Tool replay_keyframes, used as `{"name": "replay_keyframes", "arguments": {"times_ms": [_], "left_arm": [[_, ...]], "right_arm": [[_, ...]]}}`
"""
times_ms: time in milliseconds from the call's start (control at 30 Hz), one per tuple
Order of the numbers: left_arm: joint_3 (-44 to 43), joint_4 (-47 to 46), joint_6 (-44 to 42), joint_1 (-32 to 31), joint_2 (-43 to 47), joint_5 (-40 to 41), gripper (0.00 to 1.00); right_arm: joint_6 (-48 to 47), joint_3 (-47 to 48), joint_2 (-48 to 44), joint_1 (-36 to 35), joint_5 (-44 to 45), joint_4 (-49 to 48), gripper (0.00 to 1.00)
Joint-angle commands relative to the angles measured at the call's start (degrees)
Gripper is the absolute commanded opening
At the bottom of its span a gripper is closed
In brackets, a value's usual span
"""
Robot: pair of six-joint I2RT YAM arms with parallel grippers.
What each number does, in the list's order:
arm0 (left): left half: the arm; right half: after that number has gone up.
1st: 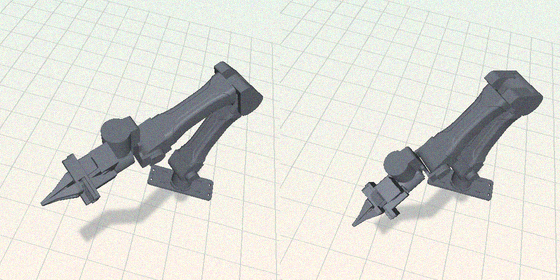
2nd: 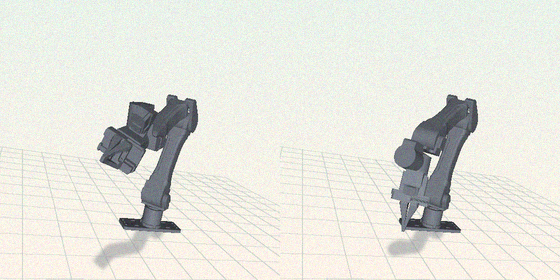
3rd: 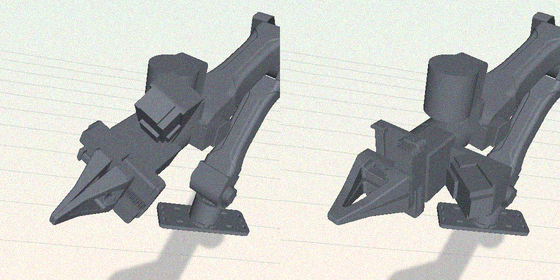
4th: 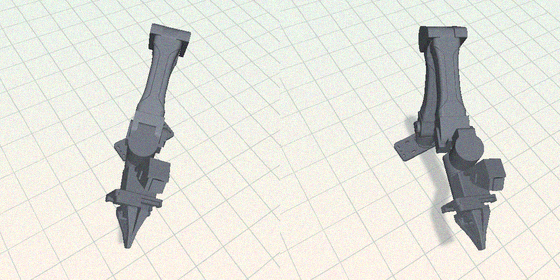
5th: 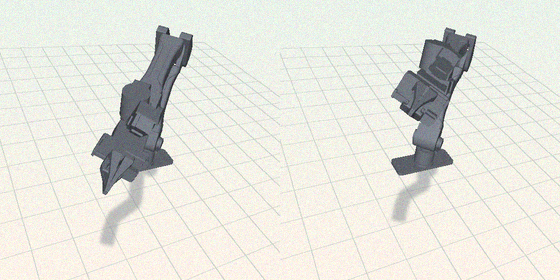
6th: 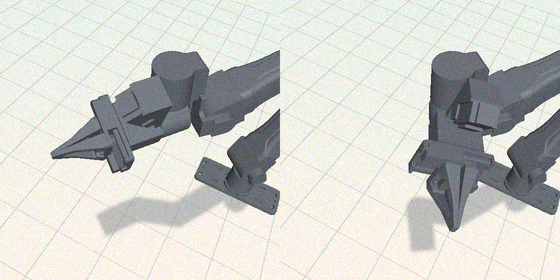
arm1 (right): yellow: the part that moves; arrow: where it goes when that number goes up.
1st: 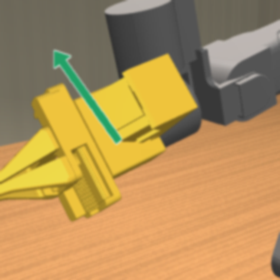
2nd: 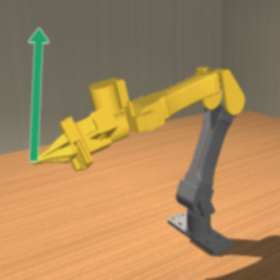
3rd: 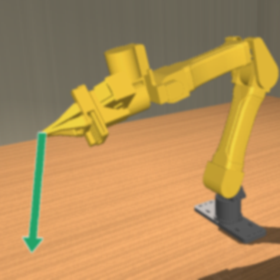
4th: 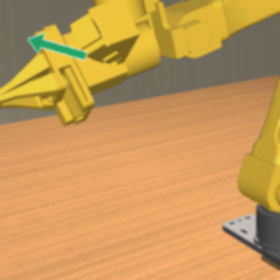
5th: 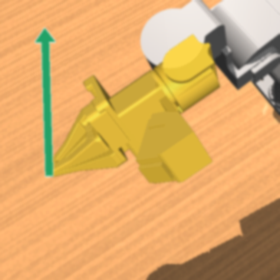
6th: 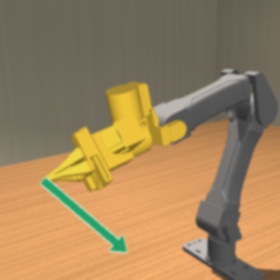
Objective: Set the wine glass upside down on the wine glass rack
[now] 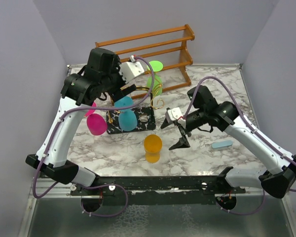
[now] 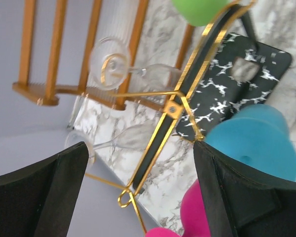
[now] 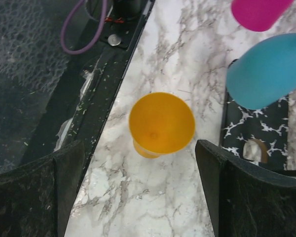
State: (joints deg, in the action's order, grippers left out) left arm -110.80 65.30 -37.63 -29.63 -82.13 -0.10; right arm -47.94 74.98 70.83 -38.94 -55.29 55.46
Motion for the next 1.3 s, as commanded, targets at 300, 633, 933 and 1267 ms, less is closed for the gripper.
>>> {"name": "replay_keyframes", "arguments": {"times_ms": [300, 633, 933, 1267], "left_arm": [[-3.32, -8.07, 5.44, 8.44, 0.56, 8.70, 0.92], [-2.04, -8.33, 5.01, 8.53, 0.79, 7.06, 0.92], [-1.91, -8.16, 4.82, 8.53, 1.03, 5.49, 0.92], [-0.91, -8.52, 3.98, 8.53, 1.60, 5.29, 0.92]], "right_arm": [[-0.38, -5.62, 3.56, -12.13, 14.16, -5.20, 0.87], [-0.77, -3.07, 9.40, -16.41, 18.98, -4.30, 0.79], [-1.46, -1.21, 13.68, -19.82, 23.26, -2.34, 0.62], [-2.50, -0.61, 14.91, -20.60, 22.98, -0.11, 0.39]]}}
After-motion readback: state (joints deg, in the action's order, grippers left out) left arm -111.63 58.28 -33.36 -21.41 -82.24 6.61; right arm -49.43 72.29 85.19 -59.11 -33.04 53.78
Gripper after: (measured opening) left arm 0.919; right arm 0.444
